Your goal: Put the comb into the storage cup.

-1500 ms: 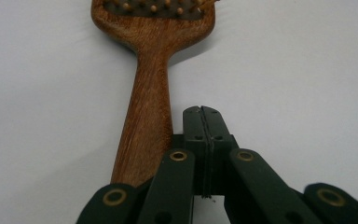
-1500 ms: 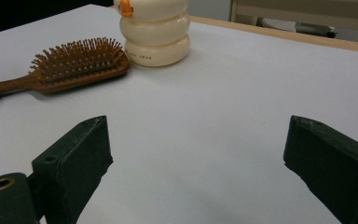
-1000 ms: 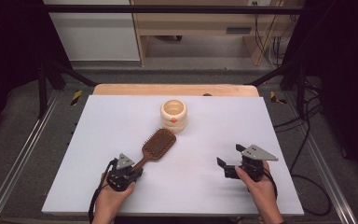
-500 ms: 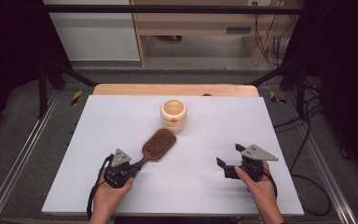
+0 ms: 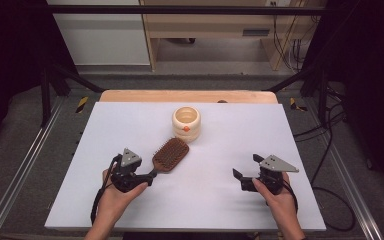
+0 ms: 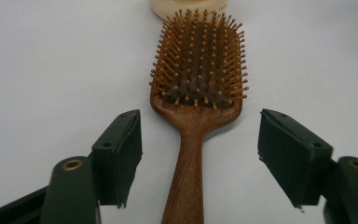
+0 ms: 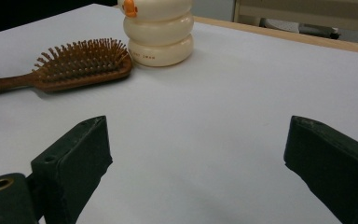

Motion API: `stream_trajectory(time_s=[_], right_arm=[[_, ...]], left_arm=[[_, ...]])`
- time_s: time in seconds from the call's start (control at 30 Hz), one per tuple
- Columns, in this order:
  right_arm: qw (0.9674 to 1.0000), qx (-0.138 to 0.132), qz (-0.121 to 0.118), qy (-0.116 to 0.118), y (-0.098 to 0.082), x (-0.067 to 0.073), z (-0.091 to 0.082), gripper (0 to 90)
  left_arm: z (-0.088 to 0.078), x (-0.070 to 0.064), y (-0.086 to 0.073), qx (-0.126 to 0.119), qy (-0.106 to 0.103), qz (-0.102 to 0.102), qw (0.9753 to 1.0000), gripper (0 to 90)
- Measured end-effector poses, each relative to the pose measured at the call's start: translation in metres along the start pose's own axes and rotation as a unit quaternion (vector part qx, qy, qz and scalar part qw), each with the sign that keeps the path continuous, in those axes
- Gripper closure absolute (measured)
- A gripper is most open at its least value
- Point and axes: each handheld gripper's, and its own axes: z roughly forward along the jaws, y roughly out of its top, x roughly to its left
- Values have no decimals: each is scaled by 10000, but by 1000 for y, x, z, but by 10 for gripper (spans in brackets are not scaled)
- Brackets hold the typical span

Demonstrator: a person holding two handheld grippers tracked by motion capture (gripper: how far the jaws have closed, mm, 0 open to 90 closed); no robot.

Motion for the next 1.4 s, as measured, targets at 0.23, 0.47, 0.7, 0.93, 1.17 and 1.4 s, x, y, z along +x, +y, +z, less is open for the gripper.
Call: stream_trajectory(time_s=[0.23,0.47,0.7,0.93,1.17,1.4], right_arm=[[10000,3,22,-16,-1,-2,0,73],[10000,34,6,-3,-1,-1,1,73],[10000,37,0,4,-1,-1,1,72],[10000,44,-20,2,-1,-1,1,72],[10000,56,-22,11,-1,-1,2,72],[10000,80,-23,16,-2,0,2,72]], left_arm=[[9,0,8,266,-101,-60,9996,134],[17,1,11,454,-129,-13,9989,63],[24,4,9,565,-168,49,9982,59],[27,7,9,719,-180,97,9972,63],[30,7,10,1075,-196,273,9936,76],[31,4,13,1287,-292,522,9899,97]])
